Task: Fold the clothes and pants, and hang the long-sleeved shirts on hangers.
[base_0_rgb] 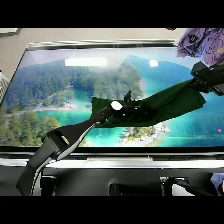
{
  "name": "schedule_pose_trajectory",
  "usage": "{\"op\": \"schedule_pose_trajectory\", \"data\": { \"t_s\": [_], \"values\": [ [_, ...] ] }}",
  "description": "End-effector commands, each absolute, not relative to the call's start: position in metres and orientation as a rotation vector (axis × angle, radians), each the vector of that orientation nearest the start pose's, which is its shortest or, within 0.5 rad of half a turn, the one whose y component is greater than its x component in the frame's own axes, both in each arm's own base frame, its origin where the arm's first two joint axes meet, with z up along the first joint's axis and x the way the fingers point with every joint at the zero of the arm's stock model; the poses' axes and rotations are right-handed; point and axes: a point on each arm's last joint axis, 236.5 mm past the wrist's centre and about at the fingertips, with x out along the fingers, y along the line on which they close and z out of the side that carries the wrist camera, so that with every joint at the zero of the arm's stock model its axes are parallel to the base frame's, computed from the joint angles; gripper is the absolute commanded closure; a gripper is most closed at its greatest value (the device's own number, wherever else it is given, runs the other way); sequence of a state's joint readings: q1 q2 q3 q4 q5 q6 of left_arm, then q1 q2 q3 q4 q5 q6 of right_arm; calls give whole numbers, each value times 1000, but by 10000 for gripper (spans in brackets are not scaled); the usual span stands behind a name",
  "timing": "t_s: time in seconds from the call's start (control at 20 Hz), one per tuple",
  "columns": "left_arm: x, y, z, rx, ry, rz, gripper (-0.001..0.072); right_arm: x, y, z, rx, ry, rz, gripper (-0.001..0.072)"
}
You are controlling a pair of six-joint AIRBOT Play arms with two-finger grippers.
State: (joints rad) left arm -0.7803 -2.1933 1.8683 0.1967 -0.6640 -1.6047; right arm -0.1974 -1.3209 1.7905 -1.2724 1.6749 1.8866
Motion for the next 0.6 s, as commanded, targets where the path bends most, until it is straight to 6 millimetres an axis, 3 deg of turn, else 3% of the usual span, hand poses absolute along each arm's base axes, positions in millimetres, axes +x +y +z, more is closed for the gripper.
{"op": "schedule_pose_trajectory", "data": {
  "t_s": [0.0,0.1,0.2,0.4,0.55],
  "values": [
    [356,-537,-37,-832,1498,-926,694,390,-17,181,539,1171,-133,685],
    [360,-487,-35,-590,1523,-902,695,397,-14,173,568,1182,-147,685],
    [384,-426,-19,-393,1477,-809,694,406,3,168,597,1190,-141,685],
    [449,-298,55,-284,1289,-583,692,425,85,173,648,1150,-58,685],
    [478,-219,110,-350,1157,-471,691,435,159,183,714,1091,33,685]
  ]
}}
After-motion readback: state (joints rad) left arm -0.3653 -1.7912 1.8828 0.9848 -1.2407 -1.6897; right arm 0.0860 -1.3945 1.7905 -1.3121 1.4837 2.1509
